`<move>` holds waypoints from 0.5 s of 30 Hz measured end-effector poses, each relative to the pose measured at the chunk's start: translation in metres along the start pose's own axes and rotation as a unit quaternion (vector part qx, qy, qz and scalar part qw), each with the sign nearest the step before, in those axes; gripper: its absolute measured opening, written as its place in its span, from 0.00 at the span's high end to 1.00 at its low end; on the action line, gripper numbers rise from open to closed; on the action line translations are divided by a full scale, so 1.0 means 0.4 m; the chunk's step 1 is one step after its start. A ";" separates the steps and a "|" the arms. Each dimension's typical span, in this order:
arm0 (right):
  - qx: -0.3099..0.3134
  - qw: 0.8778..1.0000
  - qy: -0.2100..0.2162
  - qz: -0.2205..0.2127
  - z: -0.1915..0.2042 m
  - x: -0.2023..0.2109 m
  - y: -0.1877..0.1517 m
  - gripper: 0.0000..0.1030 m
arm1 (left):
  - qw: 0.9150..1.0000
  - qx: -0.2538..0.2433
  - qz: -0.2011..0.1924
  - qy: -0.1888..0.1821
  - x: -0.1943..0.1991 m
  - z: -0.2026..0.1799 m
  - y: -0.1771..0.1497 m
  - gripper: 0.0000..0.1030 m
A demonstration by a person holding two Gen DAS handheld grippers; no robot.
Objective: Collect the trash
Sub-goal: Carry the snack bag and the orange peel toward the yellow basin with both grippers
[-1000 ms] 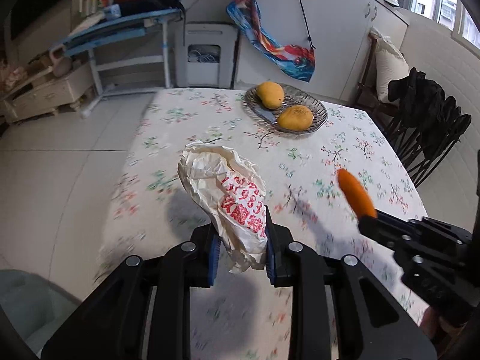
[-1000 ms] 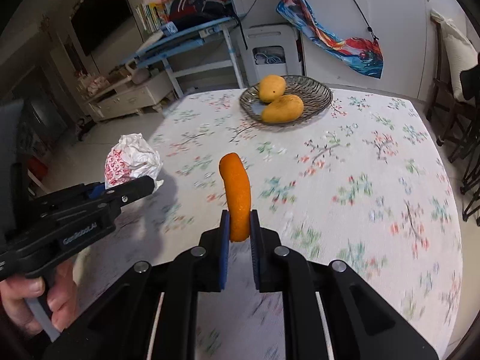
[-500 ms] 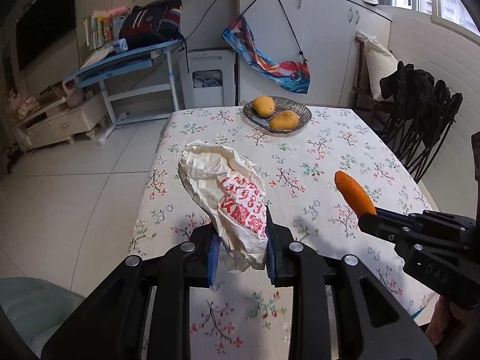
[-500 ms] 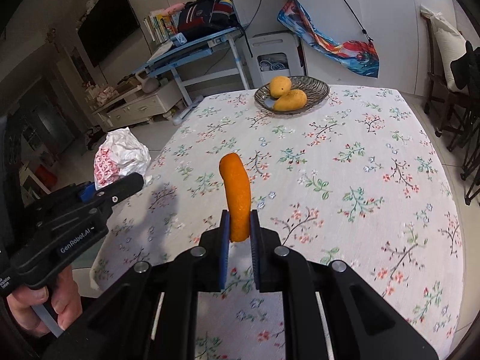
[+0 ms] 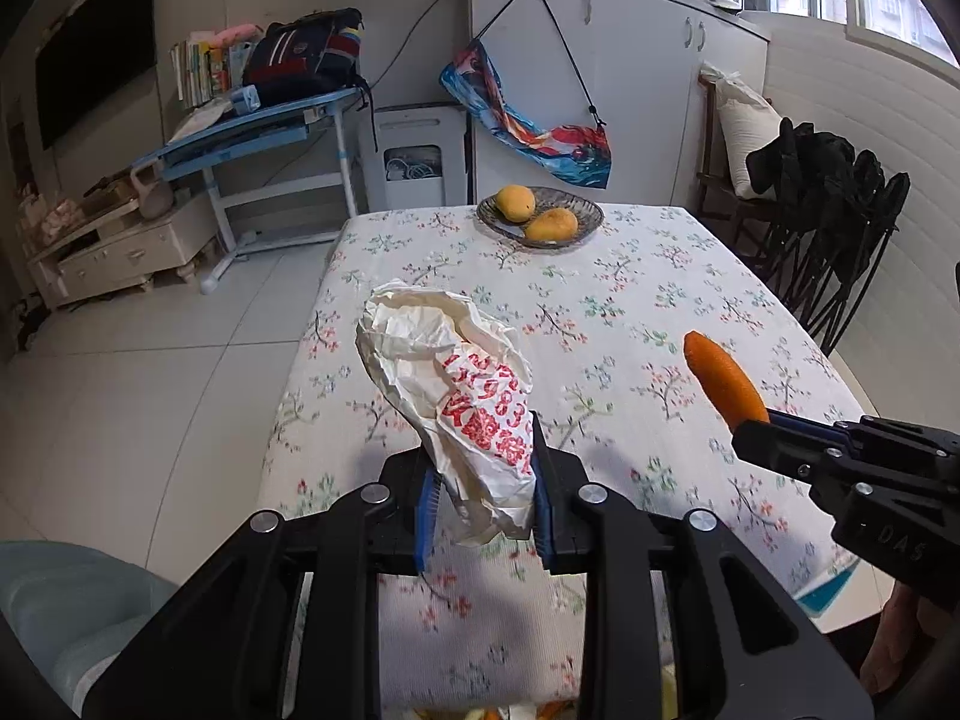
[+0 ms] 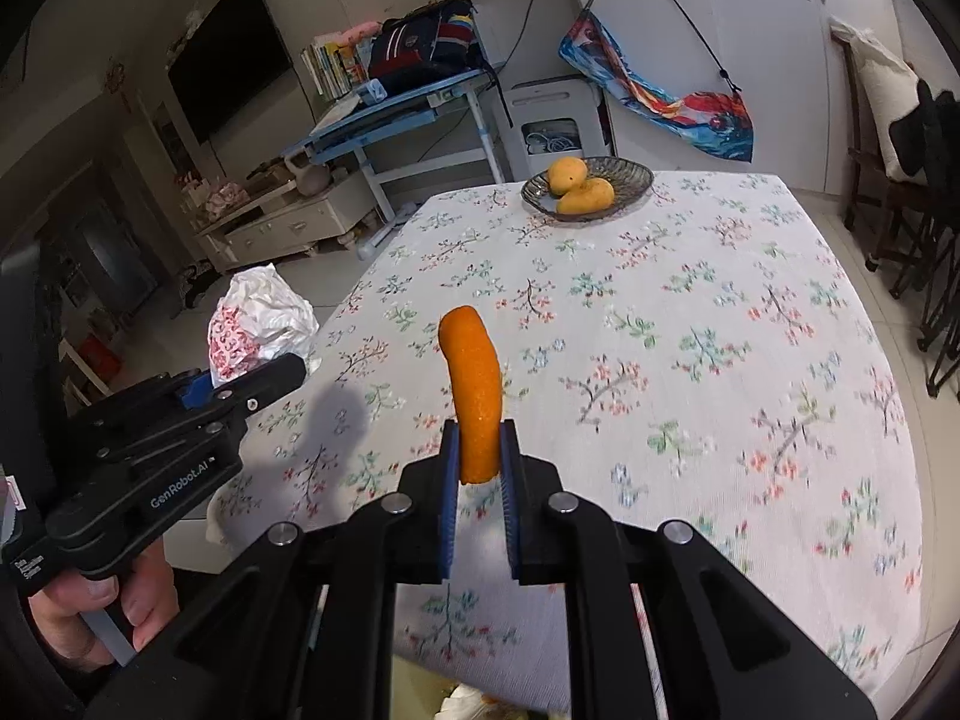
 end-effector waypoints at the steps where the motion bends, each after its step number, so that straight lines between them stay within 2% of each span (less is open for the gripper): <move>1: -0.002 1.000 0.001 0.000 0.000 0.002 -0.005 0.87 | 1.000 -0.003 0.000 0.000 0.007 -0.003 -0.010 0.76; 15: -0.008 1.000 0.012 0.010 0.029 0.058 -0.122 0.87 | 1.000 -0.017 -0.001 -0.006 0.077 -0.039 -0.105 0.76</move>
Point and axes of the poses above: each gripper's, at about its wrist camera, not at the fingertips, and x roughly against the way its jaws point, z to its left, y to its top, the point moved 6 cm from there along -x, roughly the way its jaws point, and after that the axes turned 3 degrees about -x, right-handed, at the moved point
